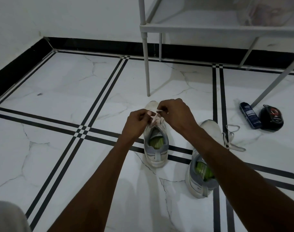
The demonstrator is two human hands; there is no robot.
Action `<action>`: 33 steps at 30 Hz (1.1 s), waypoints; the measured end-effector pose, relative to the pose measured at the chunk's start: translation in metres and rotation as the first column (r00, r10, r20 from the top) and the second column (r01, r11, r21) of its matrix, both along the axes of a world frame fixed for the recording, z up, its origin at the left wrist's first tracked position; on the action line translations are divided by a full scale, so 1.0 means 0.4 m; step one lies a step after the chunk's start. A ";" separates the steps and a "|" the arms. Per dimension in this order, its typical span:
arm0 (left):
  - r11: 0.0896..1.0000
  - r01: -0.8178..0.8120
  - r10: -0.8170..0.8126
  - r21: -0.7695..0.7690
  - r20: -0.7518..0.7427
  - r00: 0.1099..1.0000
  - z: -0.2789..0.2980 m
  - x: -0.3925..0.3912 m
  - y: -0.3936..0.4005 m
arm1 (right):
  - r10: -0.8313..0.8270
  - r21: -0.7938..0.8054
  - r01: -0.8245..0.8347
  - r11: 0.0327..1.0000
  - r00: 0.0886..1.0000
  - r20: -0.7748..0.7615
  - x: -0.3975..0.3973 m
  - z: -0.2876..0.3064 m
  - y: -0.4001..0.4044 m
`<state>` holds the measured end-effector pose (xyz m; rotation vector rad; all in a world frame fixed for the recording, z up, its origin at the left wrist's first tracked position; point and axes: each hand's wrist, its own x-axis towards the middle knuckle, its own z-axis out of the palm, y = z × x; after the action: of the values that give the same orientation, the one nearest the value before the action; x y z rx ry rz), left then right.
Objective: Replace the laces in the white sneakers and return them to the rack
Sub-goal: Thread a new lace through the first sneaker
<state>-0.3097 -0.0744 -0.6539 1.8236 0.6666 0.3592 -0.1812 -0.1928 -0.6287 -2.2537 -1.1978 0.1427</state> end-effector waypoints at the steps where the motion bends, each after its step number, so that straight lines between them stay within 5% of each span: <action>1: 1.000 0.010 -0.010 -0.002 0.003 1.000 0.001 -0.001 0.001 | -0.059 0.052 0.059 0.997 0.998 -0.005 -0.006 -0.014 -0.002; 6: 0.989 0.095 -0.097 -0.112 -0.012 0.995 0.011 -0.003 -0.002 | -0.092 0.320 0.249 0.914 0.895 -0.436 -0.037 -0.045 0.002; 11: 0.986 0.033 -0.043 -0.162 -0.058 0.997 0.023 -0.004 -0.005 | -0.060 0.324 0.293 0.900 0.818 -0.572 -0.030 -0.047 -0.004; 15: 0.914 -0.292 0.263 -0.282 -0.135 0.955 0.049 -0.014 0.021 | -0.045 0.302 0.351 0.886 0.715 -0.698 -0.023 -0.052 -0.017; 18: 0.736 -0.599 0.596 -0.315 -0.120 0.794 0.045 -0.049 0.058 | -0.008 0.294 0.329 0.897 0.679 -0.734 -0.029 -0.057 -0.018; 23: 0.640 -0.747 0.767 0.183 -0.218 0.604 0.009 -0.087 0.067 | 0.051 0.299 0.287 0.910 0.638 -0.768 -0.038 -0.053 -0.011; 26: 0.687 -0.689 0.724 0.231 -0.145 0.674 -0.001 -0.074 0.022 | 0.061 0.297 0.285 0.911 0.621 -0.782 -0.043 -0.058 0.001; 29: 0.850 -0.524 0.502 -0.057 -0.221 0.836 0.012 -0.045 -0.038 | 0.078 0.315 0.282 0.906 0.620 -0.781 -0.051 -0.060 0.020; 33: 0.752 -0.473 0.369 -0.459 -0.303 0.879 0.042 -0.004 -0.054 | 0.112 0.345 0.285 0.894 0.605 -0.788 -0.053 -0.055 0.023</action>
<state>-0.3113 -0.0961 -0.6371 1.1757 1.2018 0.2602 -0.2023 -0.1837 -0.6505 -1.5192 -0.5281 0.6935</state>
